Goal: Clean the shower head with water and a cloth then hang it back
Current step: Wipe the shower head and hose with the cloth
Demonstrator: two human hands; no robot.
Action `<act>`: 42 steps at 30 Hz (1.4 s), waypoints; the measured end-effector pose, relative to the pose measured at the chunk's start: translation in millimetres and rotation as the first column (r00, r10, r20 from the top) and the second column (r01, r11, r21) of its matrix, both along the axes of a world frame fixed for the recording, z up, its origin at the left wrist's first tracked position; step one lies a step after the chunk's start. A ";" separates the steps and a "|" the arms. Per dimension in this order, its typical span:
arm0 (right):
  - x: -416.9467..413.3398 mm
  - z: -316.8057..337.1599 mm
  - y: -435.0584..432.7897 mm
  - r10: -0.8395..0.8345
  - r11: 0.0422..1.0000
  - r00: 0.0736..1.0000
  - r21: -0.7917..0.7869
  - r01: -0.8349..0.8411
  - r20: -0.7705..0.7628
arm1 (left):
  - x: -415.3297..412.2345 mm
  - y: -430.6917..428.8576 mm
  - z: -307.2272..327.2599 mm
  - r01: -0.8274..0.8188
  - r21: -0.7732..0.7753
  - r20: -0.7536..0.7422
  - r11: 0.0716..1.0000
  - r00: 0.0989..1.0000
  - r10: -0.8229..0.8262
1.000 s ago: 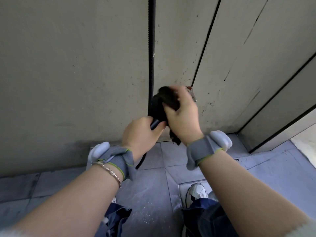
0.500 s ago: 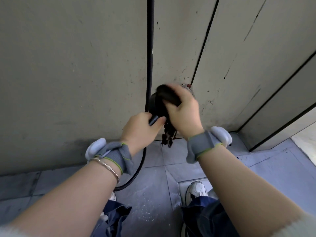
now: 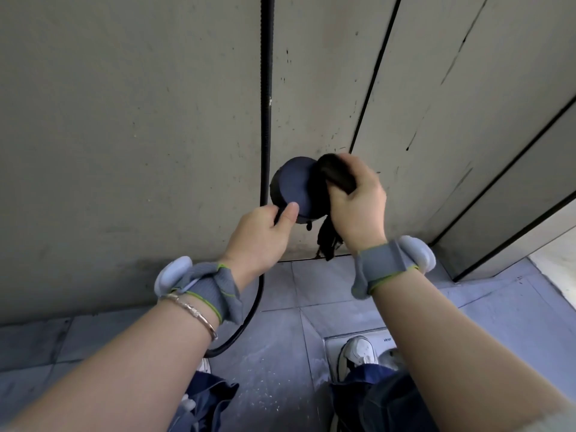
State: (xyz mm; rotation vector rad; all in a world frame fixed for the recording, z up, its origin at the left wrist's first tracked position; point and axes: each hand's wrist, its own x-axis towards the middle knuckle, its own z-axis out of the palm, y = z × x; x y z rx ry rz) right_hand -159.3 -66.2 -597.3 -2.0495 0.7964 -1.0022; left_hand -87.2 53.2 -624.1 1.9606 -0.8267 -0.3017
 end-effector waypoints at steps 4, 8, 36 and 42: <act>0.5 -10.0 40.9 0.265 0.945 0.964 -0.192 -0.265 -0.025 | 5.7 -2.9 0.2 -0.129 -0.101 -0.255 0.987 0.962 0.099; 5.3 -2.3 16.2 0.048 0.997 0.996 -0.063 -0.043 0.081 | 1.7 -7.0 3.6 -0.144 -0.125 -0.270 0.982 0.957 0.106; -1.7 -11.1 62.2 0.263 0.901 0.962 -0.337 -0.272 -0.074 | 0.7 -6.8 26.5 -0.359 -0.205 -0.774 0.910 0.629 0.075; 0.4 0.8 46.4 0.173 0.961 0.983 -0.230 -0.156 0.055 | 2.5 -9.1 37.0 -0.290 -0.208 -0.766 0.934 0.642 0.029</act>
